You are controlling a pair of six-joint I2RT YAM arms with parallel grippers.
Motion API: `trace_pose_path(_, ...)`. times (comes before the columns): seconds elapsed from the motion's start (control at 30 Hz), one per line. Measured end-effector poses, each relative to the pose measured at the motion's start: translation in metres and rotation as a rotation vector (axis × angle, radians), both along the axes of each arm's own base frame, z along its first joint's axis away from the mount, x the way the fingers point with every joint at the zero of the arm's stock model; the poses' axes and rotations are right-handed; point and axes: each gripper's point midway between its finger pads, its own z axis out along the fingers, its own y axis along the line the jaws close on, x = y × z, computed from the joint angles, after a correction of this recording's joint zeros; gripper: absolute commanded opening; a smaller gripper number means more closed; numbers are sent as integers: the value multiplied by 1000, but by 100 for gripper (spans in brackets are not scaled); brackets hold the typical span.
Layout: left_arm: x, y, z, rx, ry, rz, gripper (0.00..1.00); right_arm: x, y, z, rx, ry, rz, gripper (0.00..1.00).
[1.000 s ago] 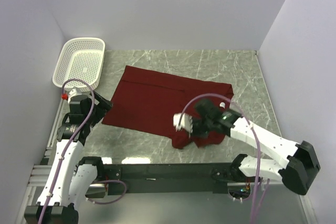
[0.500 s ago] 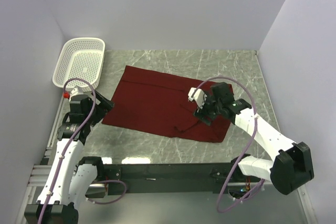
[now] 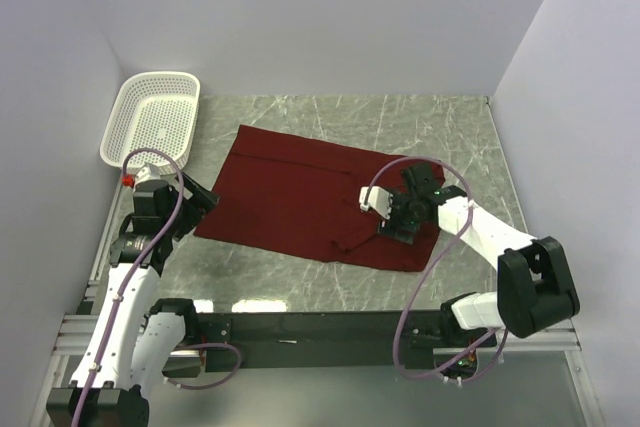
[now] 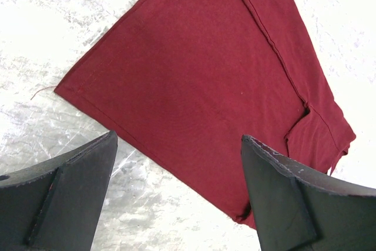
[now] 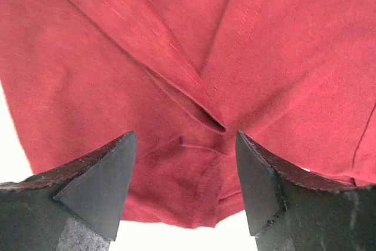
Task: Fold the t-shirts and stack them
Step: Fold the tshirt
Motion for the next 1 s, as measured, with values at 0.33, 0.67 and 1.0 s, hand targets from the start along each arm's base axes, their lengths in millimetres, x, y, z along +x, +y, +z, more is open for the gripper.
trace_pose_path(0.33, 1, 0, -8, -8, 29, 7, 91, 23, 1, -12, -32, 14, 23, 58)
trace_pose_path(0.67, 0, -2, -19, -27, 45, 15, 89, 27, 4, -16, -25, 27, 11, 3)
trace_pose_path(1.0, -10, -3, -79, -130, 242, 138, 58, 27, 11, 21, 76, -29, -55, 2)
